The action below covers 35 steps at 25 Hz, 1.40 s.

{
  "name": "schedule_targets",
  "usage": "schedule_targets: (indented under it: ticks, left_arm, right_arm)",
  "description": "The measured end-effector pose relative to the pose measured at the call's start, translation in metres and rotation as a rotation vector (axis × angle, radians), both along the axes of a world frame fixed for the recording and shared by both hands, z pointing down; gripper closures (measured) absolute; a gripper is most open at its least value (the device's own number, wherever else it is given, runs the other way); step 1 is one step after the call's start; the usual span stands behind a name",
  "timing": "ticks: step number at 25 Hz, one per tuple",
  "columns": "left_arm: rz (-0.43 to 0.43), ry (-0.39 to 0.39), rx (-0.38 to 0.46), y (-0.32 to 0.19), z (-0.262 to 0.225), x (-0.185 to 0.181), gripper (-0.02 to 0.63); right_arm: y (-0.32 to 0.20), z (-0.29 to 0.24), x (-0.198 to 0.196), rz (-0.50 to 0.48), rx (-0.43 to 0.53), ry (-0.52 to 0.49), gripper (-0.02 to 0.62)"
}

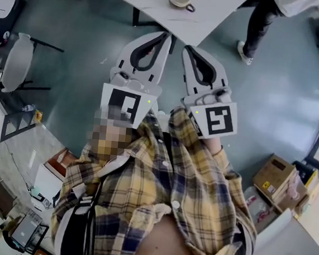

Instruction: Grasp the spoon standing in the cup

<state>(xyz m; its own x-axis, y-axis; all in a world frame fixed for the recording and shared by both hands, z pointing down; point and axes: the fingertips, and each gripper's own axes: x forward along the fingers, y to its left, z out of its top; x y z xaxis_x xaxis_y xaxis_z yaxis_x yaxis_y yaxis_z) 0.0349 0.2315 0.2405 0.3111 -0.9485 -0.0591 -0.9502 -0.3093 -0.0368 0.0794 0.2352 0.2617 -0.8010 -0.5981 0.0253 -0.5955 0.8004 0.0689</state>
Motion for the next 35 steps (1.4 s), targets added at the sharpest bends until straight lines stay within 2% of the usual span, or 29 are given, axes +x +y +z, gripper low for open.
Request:
schedule_targets:
  ticks: [14, 25, 31, 35]
  left_arm:
    - [0.078, -0.003, -0.031, -0.13, 0.002, -0.064, 0.591]
    - [0.158, -0.026, -0.07, -0.176, 0.018, -0.096, 0.591]
    - [0.195, -0.01, -0.107, -0.192, 0.029, -0.098, 0.591]
    - [0.189, -0.003, -0.113, -0.207, 0.034, -0.101, 0.591]
  right_arm:
    - [-0.127, 0.002, -0.062, 0.081, -0.046, 0.01, 0.563]
    - [-0.174, 0.014, -0.094, 0.165, -0.105, 0.015, 0.563]
    - [-0.188, 0.022, -0.093, 0.2, -0.143, 0.021, 0.563]
    - [-0.203, 0.029, -0.089, 0.21, -0.162, 0.02, 0.563]
